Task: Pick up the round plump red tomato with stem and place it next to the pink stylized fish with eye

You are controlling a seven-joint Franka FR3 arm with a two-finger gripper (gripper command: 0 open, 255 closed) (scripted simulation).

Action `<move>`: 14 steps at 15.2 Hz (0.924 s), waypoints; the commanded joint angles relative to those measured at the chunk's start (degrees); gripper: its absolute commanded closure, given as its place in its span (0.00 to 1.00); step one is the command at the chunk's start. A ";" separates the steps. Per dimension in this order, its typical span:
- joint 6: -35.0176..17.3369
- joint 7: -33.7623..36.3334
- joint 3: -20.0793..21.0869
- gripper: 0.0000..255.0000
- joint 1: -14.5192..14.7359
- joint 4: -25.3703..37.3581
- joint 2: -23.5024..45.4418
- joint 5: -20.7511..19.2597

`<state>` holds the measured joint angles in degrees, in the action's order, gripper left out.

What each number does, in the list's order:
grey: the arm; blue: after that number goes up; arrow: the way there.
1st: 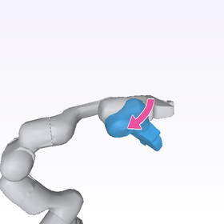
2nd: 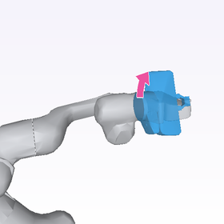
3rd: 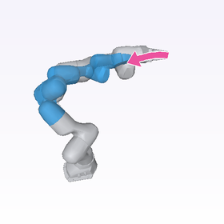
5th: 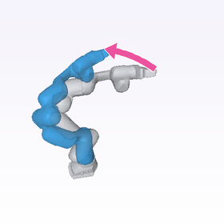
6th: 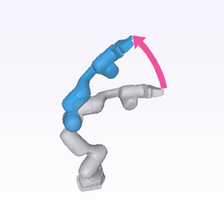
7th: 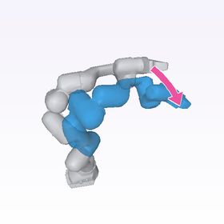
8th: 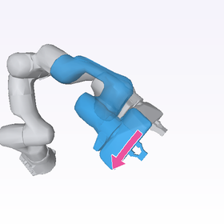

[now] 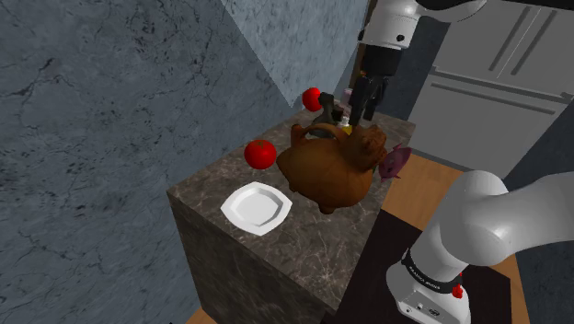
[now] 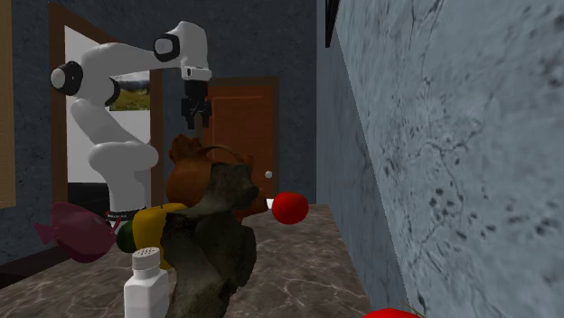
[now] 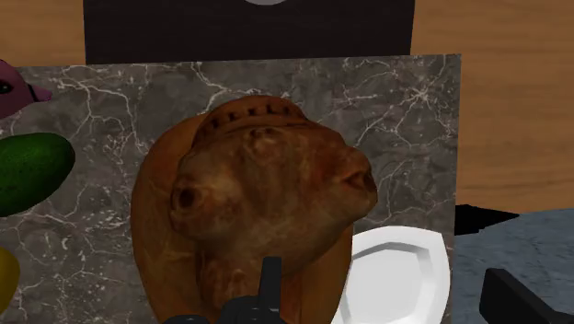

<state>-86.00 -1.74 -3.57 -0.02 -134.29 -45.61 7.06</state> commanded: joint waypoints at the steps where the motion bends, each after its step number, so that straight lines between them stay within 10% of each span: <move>1: 0.00 0.00 0.00 0.00 0.00 0.00 0.00 0.00; 14: -22.98 31.05 15.19 0.00 -6.37 3.91 21.19 0.68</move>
<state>-107.37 26.80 10.79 -5.64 -130.90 -26.72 8.28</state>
